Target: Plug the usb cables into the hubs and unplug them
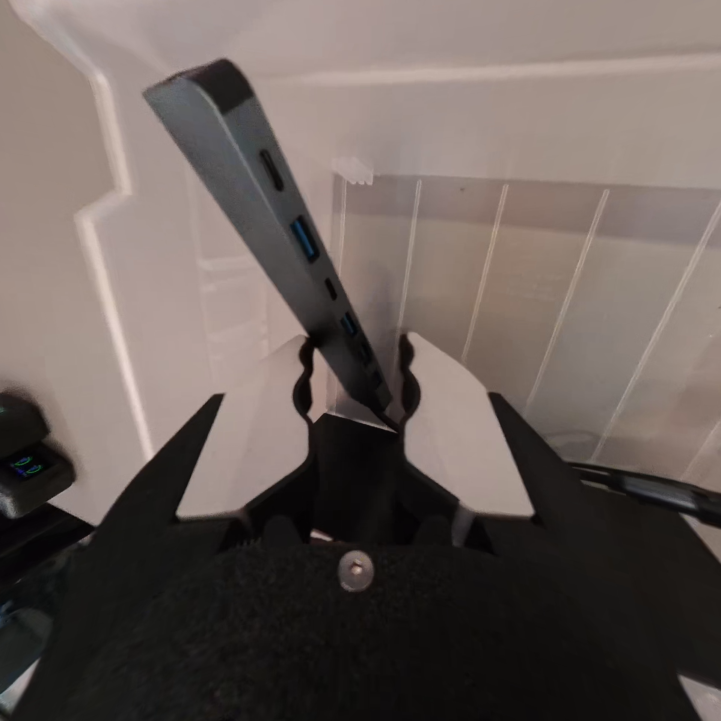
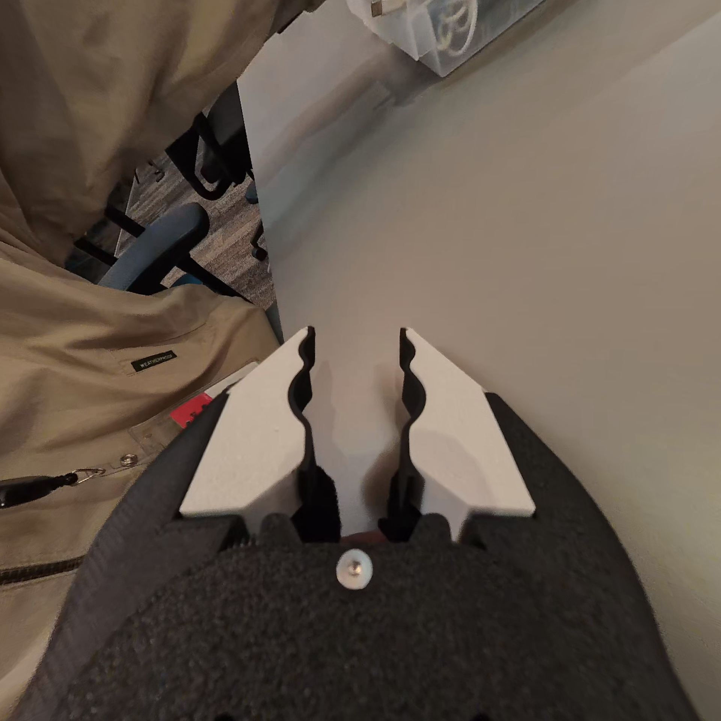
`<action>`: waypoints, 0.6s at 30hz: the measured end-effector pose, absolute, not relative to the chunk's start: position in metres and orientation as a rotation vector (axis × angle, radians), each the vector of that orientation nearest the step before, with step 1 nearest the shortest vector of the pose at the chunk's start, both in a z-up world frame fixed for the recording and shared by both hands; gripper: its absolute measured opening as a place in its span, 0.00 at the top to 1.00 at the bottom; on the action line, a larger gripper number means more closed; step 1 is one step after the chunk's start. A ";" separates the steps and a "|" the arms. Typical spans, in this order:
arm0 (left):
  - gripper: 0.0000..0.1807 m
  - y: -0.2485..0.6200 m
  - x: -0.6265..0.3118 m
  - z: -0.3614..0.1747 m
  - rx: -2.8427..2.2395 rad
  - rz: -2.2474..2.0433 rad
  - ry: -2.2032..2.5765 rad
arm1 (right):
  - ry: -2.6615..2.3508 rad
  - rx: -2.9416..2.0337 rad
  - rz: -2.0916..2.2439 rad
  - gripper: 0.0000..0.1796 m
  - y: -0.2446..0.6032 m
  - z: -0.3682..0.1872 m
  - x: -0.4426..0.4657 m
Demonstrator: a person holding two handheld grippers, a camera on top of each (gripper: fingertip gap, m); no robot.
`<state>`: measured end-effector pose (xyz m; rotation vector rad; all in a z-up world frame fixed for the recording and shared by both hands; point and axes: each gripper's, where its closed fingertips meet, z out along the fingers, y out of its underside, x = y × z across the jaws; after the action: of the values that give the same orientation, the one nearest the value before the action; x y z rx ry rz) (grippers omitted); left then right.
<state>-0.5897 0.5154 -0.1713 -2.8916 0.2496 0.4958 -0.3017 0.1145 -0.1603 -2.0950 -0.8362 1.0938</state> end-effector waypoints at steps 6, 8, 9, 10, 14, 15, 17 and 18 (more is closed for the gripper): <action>0.84 0.518 -0.591 -0.165 -2.850 0.419 0.305 | -0.852 -2.098 1.100 0.76 0.113 -0.162 -0.302; 0.90 0.520 -0.586 -0.153 -2.772 0.360 0.373 | -0.843 -2.094 1.099 0.76 0.114 -0.161 -0.300; 0.91 0.521 -0.581 -0.146 -2.717 0.317 0.422 | -0.838 -2.090 1.102 0.76 0.114 -0.160 -0.300; 0.91 0.522 -0.576 -0.138 -2.662 0.296 0.475 | -0.831 -2.084 1.105 0.76 0.115 -0.158 -0.299; 0.93 0.519 -0.567 -0.103 -2.470 0.336 0.623 | -0.802 -2.066 1.113 0.76 0.118 -0.153 -0.298; 0.93 0.519 -0.560 -0.088 -2.402 0.330 0.660 | -0.795 -2.059 1.116 0.76 0.119 -0.151 -0.298; 0.93 0.514 -0.545 -0.053 -2.268 0.338 0.727 | -0.777 -2.043 1.119 0.76 0.122 -0.147 -0.298; 0.93 0.509 -0.531 -0.033 -2.183 0.328 0.786 | -0.765 -2.031 1.117 0.76 0.124 -0.145 -0.297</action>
<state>-0.5313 0.5095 -0.0327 -2.1834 0.7856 0.3281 -0.2974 0.1244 -0.1448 -2.0311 -0.7648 1.1174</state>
